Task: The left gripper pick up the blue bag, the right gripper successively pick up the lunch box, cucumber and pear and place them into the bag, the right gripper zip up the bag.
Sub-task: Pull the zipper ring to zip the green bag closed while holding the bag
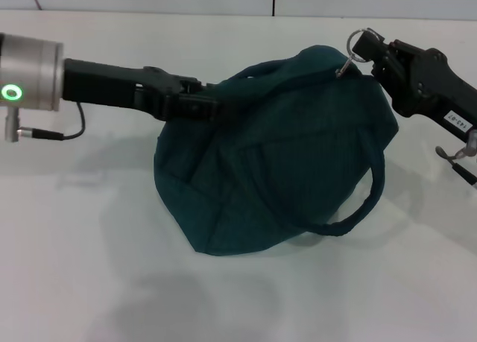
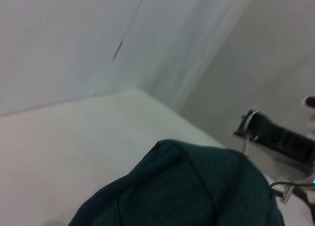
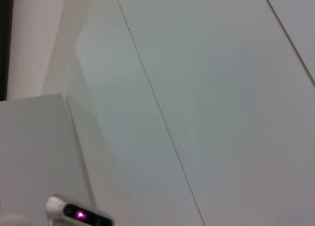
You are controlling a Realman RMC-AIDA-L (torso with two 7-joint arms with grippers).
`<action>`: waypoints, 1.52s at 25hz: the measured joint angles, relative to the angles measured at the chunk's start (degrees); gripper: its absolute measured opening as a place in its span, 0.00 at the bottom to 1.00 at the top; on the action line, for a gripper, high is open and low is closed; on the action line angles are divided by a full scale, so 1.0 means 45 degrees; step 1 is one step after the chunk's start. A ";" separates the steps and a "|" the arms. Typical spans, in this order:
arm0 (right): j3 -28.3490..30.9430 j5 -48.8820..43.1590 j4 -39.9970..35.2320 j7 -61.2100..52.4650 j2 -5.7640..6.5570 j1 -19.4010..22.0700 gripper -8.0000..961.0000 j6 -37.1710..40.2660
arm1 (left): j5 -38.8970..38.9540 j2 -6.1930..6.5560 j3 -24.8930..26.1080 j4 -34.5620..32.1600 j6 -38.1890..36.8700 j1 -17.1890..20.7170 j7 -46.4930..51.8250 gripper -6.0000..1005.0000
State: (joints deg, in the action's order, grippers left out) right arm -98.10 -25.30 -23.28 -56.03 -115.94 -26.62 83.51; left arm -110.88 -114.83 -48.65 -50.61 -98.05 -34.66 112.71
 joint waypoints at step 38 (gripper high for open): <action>0.0691 0.0477 0.0462 0.0274 0.0042 0.0270 0.10 -0.0227 | -0.0428 -0.0141 -0.0006 -0.0430 -0.0904 0.0186 -0.0390 0.07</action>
State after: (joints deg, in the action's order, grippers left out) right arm -94.99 -23.15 -21.20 -54.79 -115.75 -25.40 82.49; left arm -112.81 -115.46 -48.68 -52.54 -102.12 -33.83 110.96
